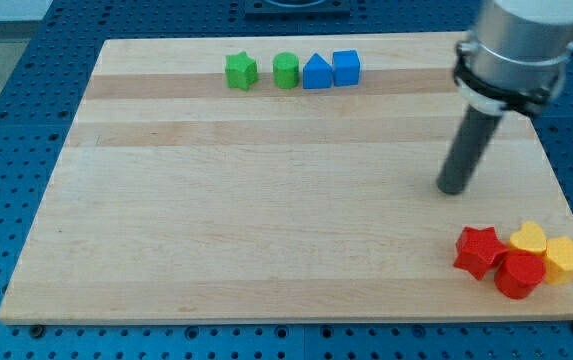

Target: Push the blue cube towards the group of block

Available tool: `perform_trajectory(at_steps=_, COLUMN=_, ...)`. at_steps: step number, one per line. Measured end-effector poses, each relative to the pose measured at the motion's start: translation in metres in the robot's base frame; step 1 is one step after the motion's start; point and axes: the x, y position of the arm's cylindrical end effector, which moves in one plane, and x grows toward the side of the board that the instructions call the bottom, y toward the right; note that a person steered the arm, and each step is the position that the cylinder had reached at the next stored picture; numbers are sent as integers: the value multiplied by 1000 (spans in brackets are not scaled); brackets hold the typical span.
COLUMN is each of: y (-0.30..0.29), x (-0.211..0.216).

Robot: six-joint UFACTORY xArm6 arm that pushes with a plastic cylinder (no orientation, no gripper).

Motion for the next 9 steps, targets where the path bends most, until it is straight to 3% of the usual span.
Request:
perform_trajectory(at_steps=3, y=-2, x=-228)
perform_trajectory(at_steps=4, y=-47, x=-259)
perform_trajectory(at_steps=5, y=-91, x=-261)
perform_trajectory(at_steps=7, y=-91, x=-202)
perform_trajectory(at_steps=9, y=-91, x=-169)
